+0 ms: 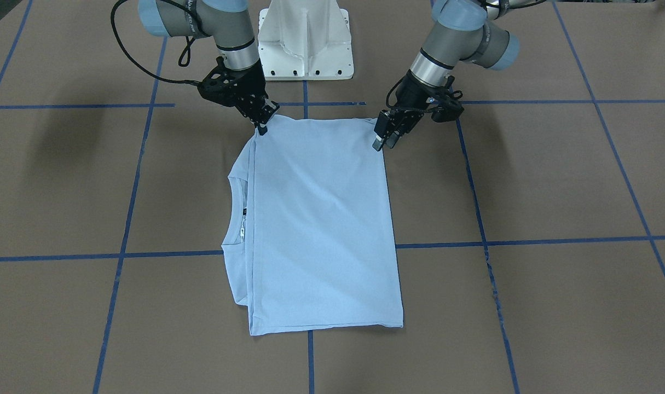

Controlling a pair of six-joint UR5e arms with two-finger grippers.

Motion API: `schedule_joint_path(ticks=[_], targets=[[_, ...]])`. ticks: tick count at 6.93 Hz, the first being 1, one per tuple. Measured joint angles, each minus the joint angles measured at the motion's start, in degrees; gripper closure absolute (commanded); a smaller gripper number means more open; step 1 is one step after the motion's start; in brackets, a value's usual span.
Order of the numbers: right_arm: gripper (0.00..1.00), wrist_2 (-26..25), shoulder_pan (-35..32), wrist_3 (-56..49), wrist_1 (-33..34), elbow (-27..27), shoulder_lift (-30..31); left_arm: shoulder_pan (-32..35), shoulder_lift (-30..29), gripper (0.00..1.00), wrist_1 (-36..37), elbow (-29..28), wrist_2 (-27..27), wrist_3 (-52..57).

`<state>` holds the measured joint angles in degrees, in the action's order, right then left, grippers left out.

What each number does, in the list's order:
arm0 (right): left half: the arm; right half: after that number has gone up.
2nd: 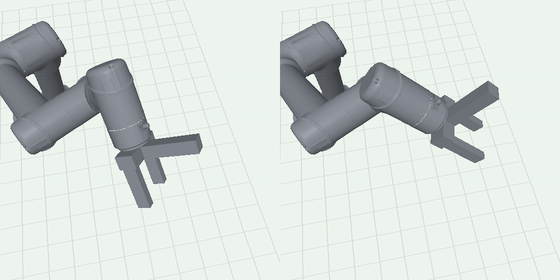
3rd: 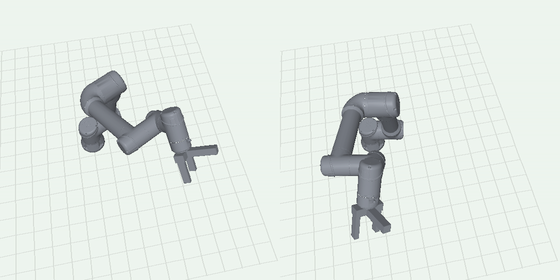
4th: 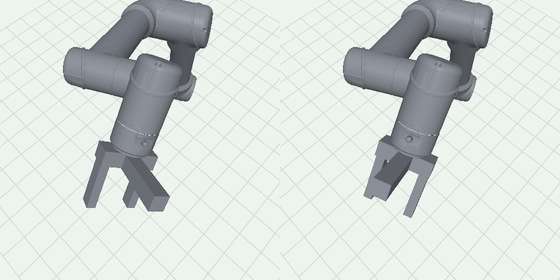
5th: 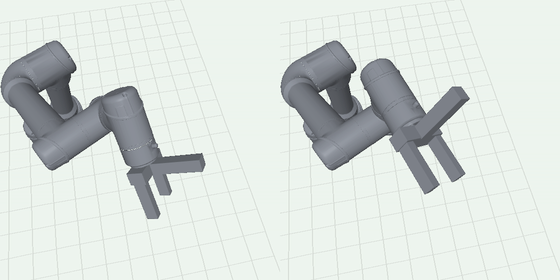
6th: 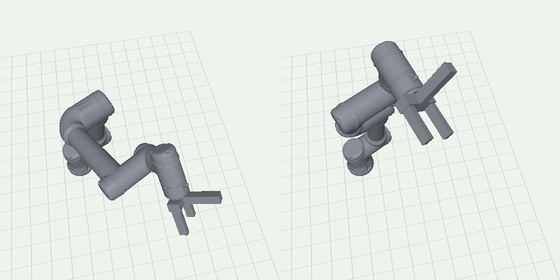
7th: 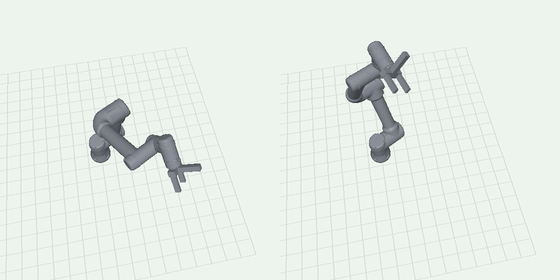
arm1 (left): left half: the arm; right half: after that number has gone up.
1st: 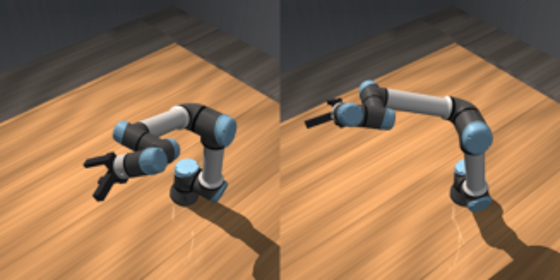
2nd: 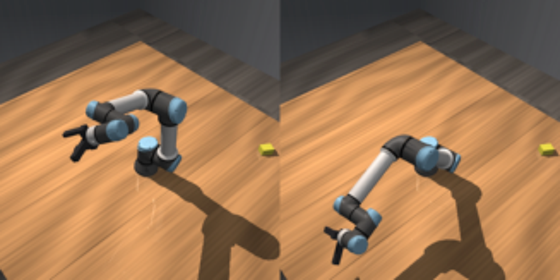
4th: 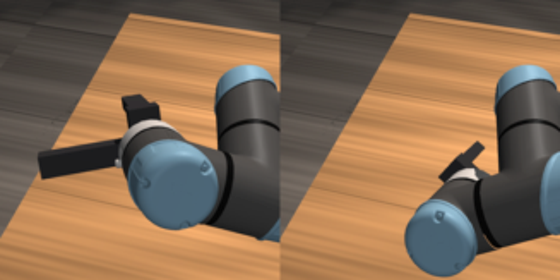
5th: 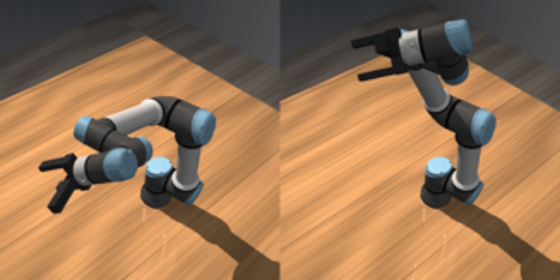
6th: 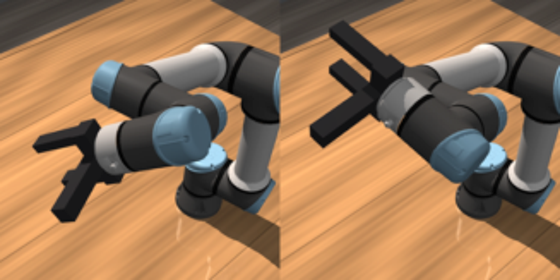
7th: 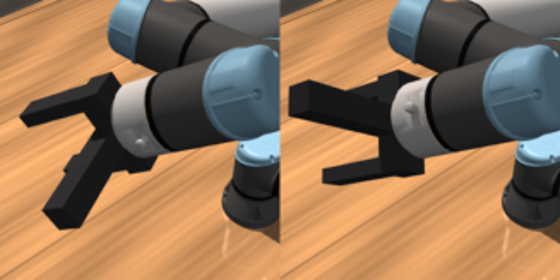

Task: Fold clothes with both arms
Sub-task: 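Lower the left gripper to the shirt corner nearest the robot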

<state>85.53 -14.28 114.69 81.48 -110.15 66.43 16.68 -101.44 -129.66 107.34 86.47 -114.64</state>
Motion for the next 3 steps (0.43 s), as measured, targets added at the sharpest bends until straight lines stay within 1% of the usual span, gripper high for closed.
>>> schedule_joint_path(ticks=[1, 3], targets=[[1.00, 0.12, 0.03, -0.02, -0.06, -0.10, -0.03, -1.83, 0.04, 0.43, 2.54, 0.50, -0.34, -1.17], [1.00, 0.23, 0.04, 0.01, -0.09, -0.35, -0.12, -3.44, 0.00, 0.43, 8.90, 2.41, -0.39, -2.06]])
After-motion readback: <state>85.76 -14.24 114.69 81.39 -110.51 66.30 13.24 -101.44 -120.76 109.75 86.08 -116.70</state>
